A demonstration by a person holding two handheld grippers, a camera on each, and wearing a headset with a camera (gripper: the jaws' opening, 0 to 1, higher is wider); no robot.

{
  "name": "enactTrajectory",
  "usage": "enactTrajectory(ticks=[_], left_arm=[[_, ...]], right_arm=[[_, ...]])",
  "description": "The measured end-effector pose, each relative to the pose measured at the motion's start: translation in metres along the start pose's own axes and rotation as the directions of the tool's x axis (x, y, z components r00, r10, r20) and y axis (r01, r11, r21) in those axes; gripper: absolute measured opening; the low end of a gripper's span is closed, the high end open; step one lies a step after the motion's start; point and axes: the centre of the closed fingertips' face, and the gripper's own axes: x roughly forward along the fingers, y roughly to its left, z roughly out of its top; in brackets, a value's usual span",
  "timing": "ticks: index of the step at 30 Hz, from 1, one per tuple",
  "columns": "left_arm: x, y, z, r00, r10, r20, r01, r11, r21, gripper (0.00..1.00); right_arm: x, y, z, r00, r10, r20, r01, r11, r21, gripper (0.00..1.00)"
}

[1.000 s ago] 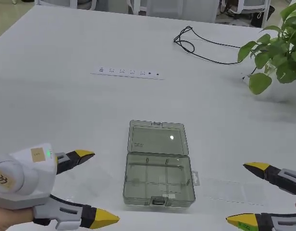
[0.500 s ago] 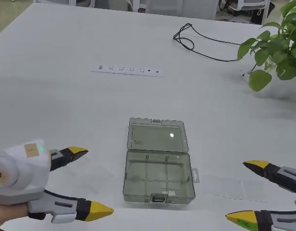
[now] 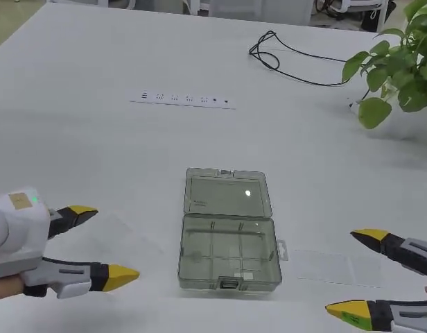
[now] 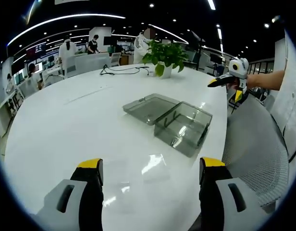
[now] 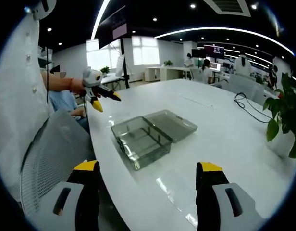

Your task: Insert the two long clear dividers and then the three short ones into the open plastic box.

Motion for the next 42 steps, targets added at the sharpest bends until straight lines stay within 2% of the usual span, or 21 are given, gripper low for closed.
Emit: enactTrajectory(ticks=[4,9,11,13,16,18,21,26,27,33,34,35,37,38,39,42], left_arm=[[-0.002,0.013,-0.01,0.9979,0.043,-0.048,-0.045,0.998,-0.04,0.77],[-0.002,0.023,-0.02,0.9929,0.069,-0.097,-0.075,0.996,-0.058,0.71],[-0.003,0.026,-0.026,0.988,0.079,-0.133,-0.09,0.993,-0.082,0.69],[-0.002,0.03,-0.028,0.9864,0.087,-0.14,-0.099,0.992,-0.082,0.65],[-0.003,0.035,-0.035,0.977,0.104,-0.186,-0.123,0.988,-0.092,0.61],[-0.002,0.038,-0.037,0.9738,0.11,-0.199,-0.131,0.987,-0.095,0.6],[-0.002,0.042,-0.046,0.9616,0.123,-0.245,-0.15,0.984,-0.097,0.57],[0.001,0.045,-0.055,0.9462,0.132,-0.295,-0.166,0.982,-0.09,0.52],[0.001,0.045,-0.057,0.941,0.135,-0.31,-0.17,0.981,-0.089,0.52],[0.005,0.046,-0.064,0.9258,0.14,-0.351,-0.175,0.982,-0.071,0.49],[0.005,0.046,-0.067,0.9186,0.14,-0.37,-0.179,0.981,-0.074,0.49],[0.005,0.046,-0.068,0.9156,0.14,-0.377,-0.181,0.981,-0.076,0.49],[0.007,0.047,-0.069,0.9133,0.141,-0.382,-0.183,0.98,-0.075,0.48],[0.006,0.048,-0.072,0.9043,0.147,-0.401,-0.192,0.979,-0.074,0.47],[0.007,0.049,-0.073,0.8996,0.153,-0.409,-0.195,0.979,-0.064,0.46],[0.007,0.048,-0.074,0.8923,0.155,-0.424,-0.198,0.978,-0.059,0.45]], right_arm=[[0.0,0.0,0.001,1.0,-0.003,0.002,0.003,1.0,0.001,0.83],[-0.001,0.001,0.002,1.0,-0.007,0.005,0.007,1.0,0.003,0.82],[-0.001,0.001,0.002,1.0,-0.007,0.005,0.007,1.0,0.004,0.82],[-0.001,0.001,0.002,1.0,-0.008,0.005,0.008,1.0,0.005,0.82],[-0.002,0.001,0.001,0.9999,-0.01,0.005,0.01,1.0,0.008,0.82],[-0.002,0.001,0.001,0.9999,-0.009,0.006,0.009,1.0,0.01,0.82],[-0.002,0.001,0.0,0.9999,-0.01,0.005,0.01,1.0,0.012,0.82],[-0.002,0.001,0.0,0.9999,-0.011,0.008,0.011,1.0,0.013,0.82],[-0.002,0.001,0.0,0.9999,-0.011,0.008,0.011,1.0,0.013,0.82],[-0.002,0.001,0.0,0.9999,-0.012,0.01,0.012,1.0,0.016,0.82],[-0.002,0.001,0.0,0.9999,-0.012,0.01,0.012,1.0,0.016,0.82],[-0.002,0.001,0.0,0.9999,-0.012,0.011,0.011,1.0,0.018,0.82],[-0.001,0.001,0.0,0.9999,-0.012,0.011,0.012,1.0,0.017,0.82],[-0.001,0.001,0.0,0.9999,-0.012,0.012,0.011,1.0,0.019,0.82],[-0.001,0.001,0.0,0.9999,-0.012,0.013,0.011,1.0,0.019,0.81],[-0.001,0.002,0.0,0.9998,-0.011,0.015,0.011,1.0,0.019,0.81]])
